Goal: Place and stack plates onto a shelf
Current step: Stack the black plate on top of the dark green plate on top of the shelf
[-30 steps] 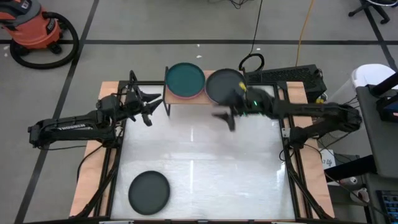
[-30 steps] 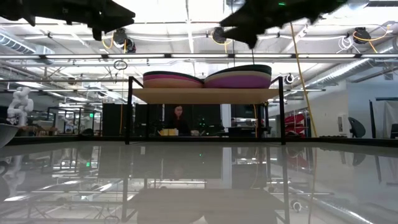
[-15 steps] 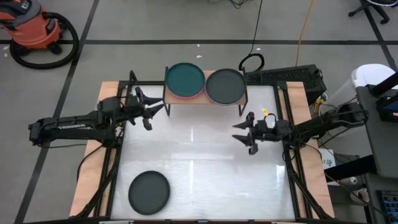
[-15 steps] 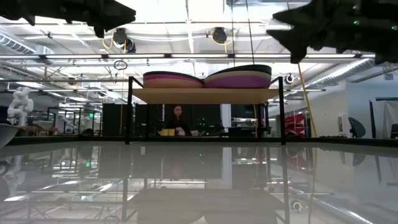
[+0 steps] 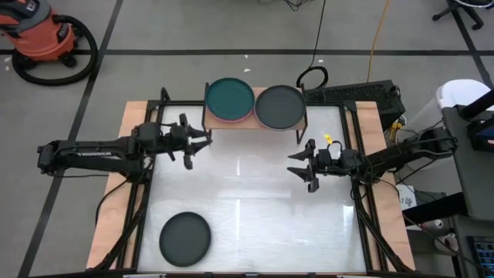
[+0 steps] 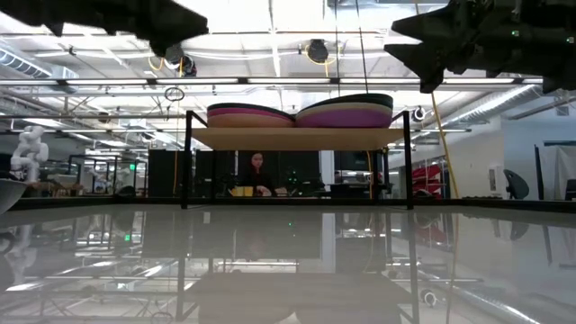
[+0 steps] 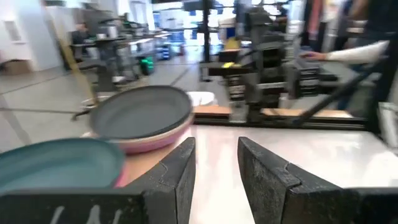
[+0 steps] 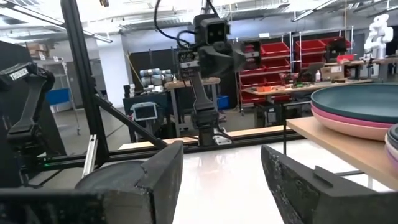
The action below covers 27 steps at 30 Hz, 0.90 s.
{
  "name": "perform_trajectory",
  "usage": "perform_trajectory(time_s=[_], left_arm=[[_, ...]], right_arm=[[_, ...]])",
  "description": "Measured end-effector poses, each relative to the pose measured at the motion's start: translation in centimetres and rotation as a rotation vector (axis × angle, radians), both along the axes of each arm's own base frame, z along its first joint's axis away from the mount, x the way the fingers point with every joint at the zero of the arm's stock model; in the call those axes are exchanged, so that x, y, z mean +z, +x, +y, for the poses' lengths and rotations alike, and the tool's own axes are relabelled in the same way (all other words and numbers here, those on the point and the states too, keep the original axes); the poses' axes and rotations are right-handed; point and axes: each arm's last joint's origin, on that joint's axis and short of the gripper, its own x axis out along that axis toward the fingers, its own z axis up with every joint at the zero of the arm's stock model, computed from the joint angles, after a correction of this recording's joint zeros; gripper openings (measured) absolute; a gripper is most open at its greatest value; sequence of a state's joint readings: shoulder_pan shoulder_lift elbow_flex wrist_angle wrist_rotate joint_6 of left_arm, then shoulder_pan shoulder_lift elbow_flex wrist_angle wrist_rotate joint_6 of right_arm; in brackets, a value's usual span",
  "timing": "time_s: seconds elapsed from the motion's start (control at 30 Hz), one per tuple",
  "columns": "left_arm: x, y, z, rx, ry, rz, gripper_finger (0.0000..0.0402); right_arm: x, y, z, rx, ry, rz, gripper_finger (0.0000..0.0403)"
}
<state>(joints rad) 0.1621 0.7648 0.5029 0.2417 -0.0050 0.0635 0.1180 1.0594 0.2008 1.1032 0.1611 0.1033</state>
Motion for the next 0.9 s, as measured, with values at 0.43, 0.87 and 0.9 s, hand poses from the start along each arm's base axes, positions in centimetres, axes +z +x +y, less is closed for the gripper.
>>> perform_trajectory(time_s=[0.43,0.87,0.9], left_arm=[[3.3,-1.0,-2.4,-0.090,-0.130,0.304,0.0127],[-4.1,-1.6,-6.4,-0.290,-0.283,0.553,0.0127],[-4.7,-1.8,-6.7,-0.296,-0.302,0.571,0.0126]], right_arm=[[0.0,0.0,0.0,0.003,0.006,-0.001,0.0197],[0.0,0.0,0.0,0.003,0.015,-0.002,0.0196],[0.0,0.0,0.0,0.003,0.015,-0.002,0.0196]])
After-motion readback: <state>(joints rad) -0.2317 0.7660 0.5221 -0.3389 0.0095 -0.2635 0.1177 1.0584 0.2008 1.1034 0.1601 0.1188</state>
